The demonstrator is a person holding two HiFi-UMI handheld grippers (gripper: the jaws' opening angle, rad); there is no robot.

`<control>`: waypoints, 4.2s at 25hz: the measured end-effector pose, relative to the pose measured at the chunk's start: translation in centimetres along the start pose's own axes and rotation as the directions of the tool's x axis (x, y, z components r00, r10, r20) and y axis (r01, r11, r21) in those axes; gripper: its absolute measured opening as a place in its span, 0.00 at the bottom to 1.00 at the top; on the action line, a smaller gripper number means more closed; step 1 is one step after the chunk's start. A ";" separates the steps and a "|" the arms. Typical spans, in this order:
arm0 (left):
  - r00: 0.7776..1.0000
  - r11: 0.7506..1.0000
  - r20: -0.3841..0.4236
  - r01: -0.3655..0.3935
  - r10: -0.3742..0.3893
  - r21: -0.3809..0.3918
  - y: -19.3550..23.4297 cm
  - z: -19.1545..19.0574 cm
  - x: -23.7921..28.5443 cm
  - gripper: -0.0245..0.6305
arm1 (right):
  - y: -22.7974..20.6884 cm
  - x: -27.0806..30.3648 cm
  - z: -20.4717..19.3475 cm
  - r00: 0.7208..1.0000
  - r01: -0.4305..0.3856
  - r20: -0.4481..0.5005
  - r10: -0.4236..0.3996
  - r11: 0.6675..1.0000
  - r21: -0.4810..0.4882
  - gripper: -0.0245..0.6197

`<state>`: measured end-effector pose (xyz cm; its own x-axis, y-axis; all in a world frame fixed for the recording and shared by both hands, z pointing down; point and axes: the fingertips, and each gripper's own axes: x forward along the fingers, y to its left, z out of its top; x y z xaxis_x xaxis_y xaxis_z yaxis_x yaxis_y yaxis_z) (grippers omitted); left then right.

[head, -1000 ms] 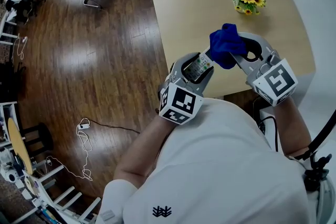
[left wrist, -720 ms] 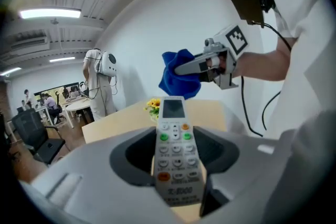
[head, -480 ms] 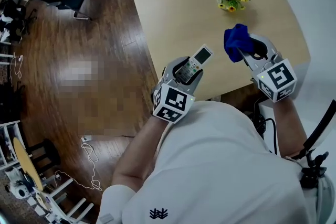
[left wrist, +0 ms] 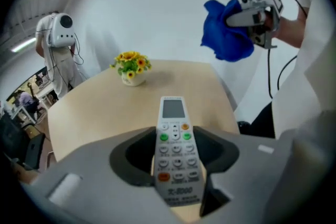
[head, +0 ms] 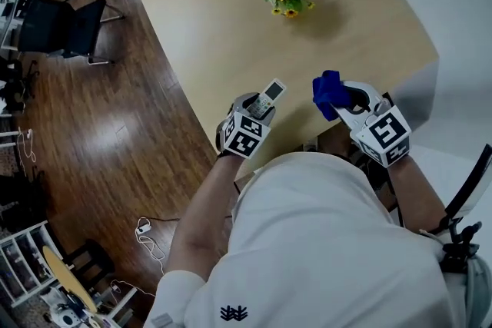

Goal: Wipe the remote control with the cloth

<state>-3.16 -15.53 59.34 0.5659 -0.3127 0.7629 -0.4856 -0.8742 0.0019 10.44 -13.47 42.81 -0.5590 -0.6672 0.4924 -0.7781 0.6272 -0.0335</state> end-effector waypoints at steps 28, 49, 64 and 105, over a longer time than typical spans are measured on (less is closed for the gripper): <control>0.966 0.999 -0.258 -0.028 0.017 -0.040 3.9 -4.7 4.5 0.48 | -7.3 -1.8 -5.2 0.994 -0.105 -0.025 0.108 0.989 0.104 0.16; 0.992 0.967 0.126 0.003 0.030 -0.255 -8.9 0.3 -7.8 0.48 | -2.1 -4.3 -8.7 0.998 -0.062 -0.001 0.062 0.990 0.128 0.16; 0.887 0.973 0.462 0.124 -0.020 -0.197 -22.9 -8.5 -27.4 0.46 | 23.7 -13.5 -7.4 0.999 0.031 0.012 -0.032 0.997 0.075 0.16; 0.865 0.973 0.501 0.089 0.029 -0.211 -55.9 -3.4 -32.4 0.42 | 34.2 -41.8 -19.0 0.995 -0.084 0.046 0.089 0.991 -0.101 0.16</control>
<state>3.35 44.72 36.71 0.8090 -0.4822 0.3362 -0.5628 -0.8004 0.2065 12.65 43.52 37.59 -0.6387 -0.6265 0.4467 -0.6954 0.7185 0.0132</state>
